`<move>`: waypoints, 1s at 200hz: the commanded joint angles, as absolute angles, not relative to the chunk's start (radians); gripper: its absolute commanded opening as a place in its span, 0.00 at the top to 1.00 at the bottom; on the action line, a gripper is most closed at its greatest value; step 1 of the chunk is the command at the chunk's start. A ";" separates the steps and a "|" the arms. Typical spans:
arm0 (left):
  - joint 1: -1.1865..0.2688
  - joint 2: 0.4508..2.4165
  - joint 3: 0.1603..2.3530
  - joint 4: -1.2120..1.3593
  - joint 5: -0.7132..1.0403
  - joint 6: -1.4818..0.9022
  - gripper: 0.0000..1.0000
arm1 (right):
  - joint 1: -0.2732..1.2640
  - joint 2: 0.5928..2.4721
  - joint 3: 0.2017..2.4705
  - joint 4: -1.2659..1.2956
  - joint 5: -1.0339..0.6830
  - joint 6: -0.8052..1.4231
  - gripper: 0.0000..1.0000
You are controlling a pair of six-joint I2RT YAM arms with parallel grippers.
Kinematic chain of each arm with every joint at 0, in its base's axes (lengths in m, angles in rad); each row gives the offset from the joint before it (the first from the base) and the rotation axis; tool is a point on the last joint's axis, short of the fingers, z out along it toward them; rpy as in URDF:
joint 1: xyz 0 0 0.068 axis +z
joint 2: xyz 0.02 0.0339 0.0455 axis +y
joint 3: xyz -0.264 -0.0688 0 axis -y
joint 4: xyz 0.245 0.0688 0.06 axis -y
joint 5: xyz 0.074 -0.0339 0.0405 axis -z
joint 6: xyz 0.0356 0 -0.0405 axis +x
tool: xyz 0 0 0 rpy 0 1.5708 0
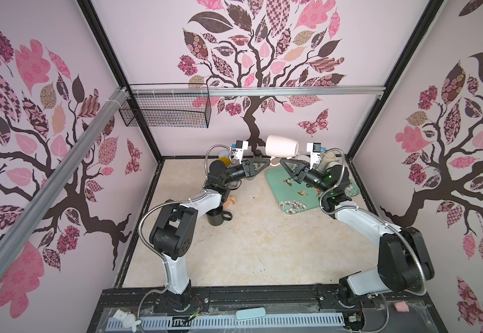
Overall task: Turn the mug right side up
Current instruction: 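Grasp the pink mug handle with the left while the right holds it up, then carry the pink mug toward the mug cluster with the left while the right withdraws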
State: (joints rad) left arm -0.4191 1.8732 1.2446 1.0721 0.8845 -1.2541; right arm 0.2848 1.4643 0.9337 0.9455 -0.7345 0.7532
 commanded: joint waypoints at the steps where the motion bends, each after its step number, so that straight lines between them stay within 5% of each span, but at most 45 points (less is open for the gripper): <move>1: -0.441 1.888 1.313 1.144 0.928 -1.278 0.45 | 0.297 1.440 1.014 1.031 -0.751 0.753 1.00; 33: -0.450 1.903 1.353 1.167 0.937 -1.309 0.57 | 0.307 1.454 1.023 1.048 -0.760 0.771 1.00; 71: -0.448 1.912 1.389 1.170 0.949 -1.317 1.00 | 0.309 1.462 1.034 1.001 -0.779 0.761 1.00; 86: -0.441 1.916 1.396 1.169 0.963 -1.316 1.00 | 0.308 1.455 1.035 0.949 -0.778 0.738 1.00; 100: -0.427 1.916 1.389 1.165 0.972 -1.306 1.00 | 0.308 1.439 1.044 0.841 -0.764 0.681 0.74; 130: -0.386 1.882 1.354 1.034 1.014 -1.162 1.00 | 0.307 1.379 1.074 0.526 -0.675 0.505 0.45; 200: -0.376 1.750 1.524 -0.213 0.913 -0.055 1.00 | 0.197 1.311 1.088 0.145 -0.507 0.401 0.33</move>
State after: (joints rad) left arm -0.3702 1.8076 1.3781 0.2596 0.9833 -0.5549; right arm 0.2672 1.3582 1.0462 0.2604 -0.5724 0.4297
